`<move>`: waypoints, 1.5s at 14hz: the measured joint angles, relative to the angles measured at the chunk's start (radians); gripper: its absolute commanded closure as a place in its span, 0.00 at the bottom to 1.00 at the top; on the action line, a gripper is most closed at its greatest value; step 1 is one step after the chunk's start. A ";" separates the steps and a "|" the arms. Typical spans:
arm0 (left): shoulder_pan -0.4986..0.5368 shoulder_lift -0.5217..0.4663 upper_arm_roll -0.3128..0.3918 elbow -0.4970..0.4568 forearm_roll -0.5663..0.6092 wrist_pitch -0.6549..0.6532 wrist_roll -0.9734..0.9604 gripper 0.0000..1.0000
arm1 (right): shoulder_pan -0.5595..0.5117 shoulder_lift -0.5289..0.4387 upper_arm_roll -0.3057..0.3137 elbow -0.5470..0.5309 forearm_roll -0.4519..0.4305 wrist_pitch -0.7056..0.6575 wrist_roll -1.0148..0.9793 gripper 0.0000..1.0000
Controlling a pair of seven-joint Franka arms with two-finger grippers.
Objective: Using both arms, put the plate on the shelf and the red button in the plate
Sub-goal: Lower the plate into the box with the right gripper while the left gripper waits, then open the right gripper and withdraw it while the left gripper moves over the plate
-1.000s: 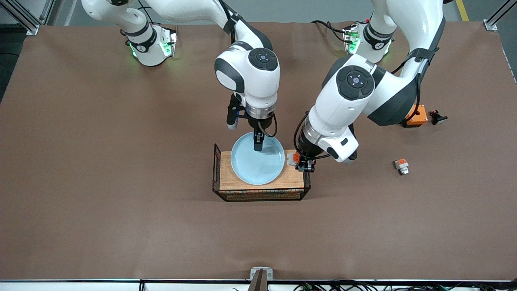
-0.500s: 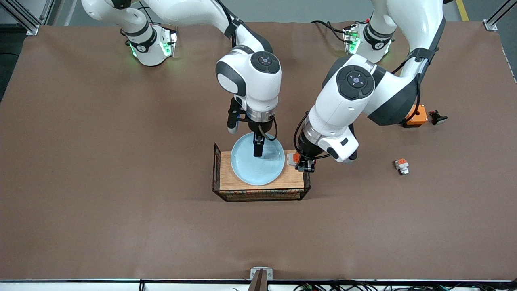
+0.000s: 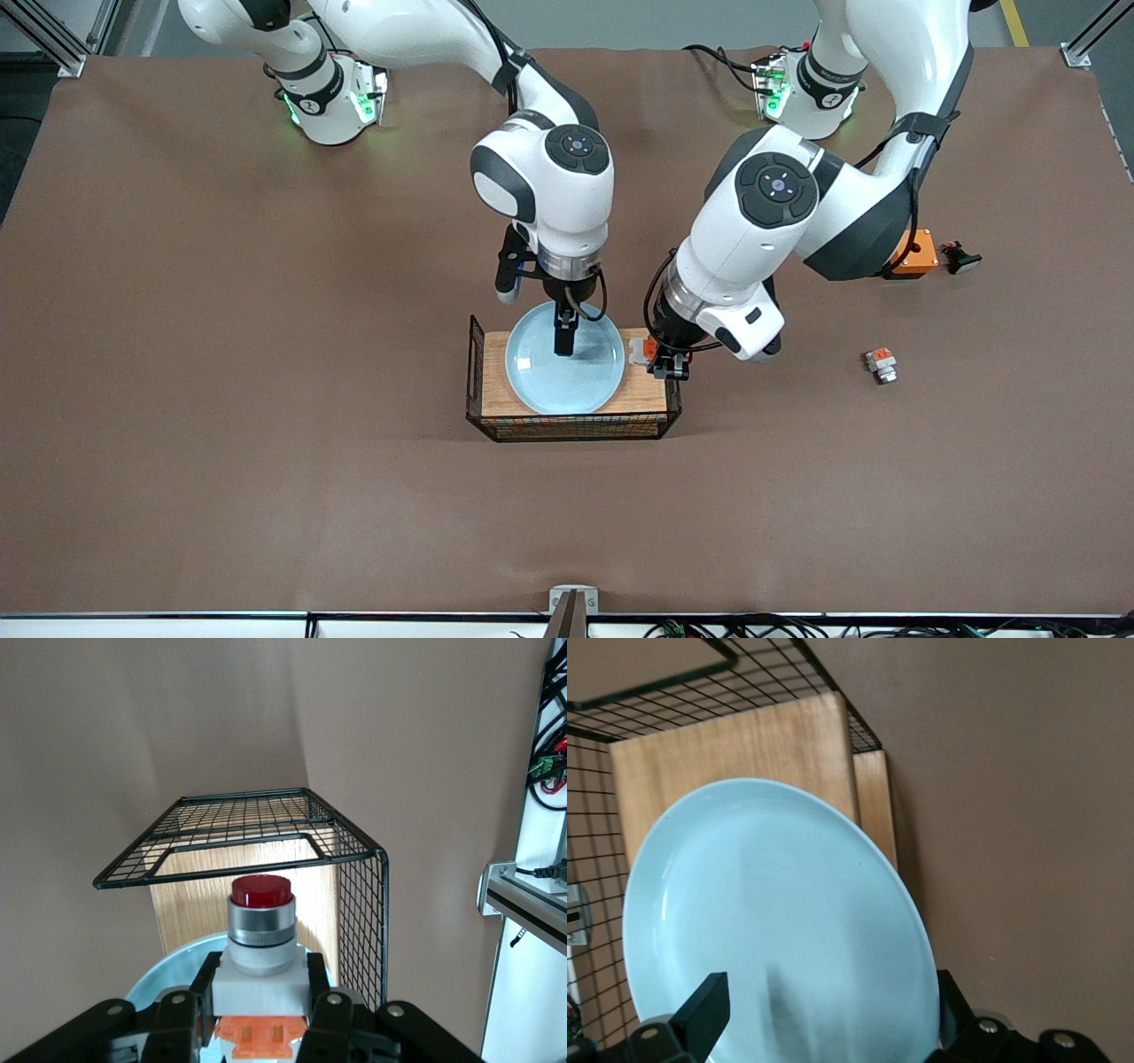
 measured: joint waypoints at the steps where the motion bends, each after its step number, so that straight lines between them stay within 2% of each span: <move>1: 0.000 0.000 0.000 0.000 0.000 0.000 0.000 0.61 | 0.000 0.000 0.000 0.001 0.042 -0.013 0.000 0.00; 4: 0.000 0.003 0.001 0.000 0.000 0.000 0.000 0.61 | -0.003 0.001 0.000 0.003 0.152 -0.079 -0.016 0.00; 8: 0.000 0.006 0.001 0.000 0.000 0.000 0.000 0.61 | -0.020 0.001 0.001 0.009 0.198 -0.149 -0.076 0.00; 11: -0.001 0.007 0.001 0.000 0.000 0.000 0.000 0.61 | -0.069 0.001 0.001 0.075 0.263 -0.284 -0.229 0.00; 17: -0.048 0.023 0.009 0.005 0.000 0.009 -0.012 0.61 | -0.211 -0.002 0.002 0.192 0.323 -0.513 -0.545 0.00; 19: -0.089 0.034 0.031 0.018 0.000 0.033 -0.033 0.61 | -0.257 -0.010 0.003 0.214 0.327 -0.555 -0.650 0.00; 21: -0.158 0.051 0.084 0.031 0.000 0.068 -0.047 0.61 | -0.307 -0.035 0.003 0.220 0.329 -0.600 -0.771 0.00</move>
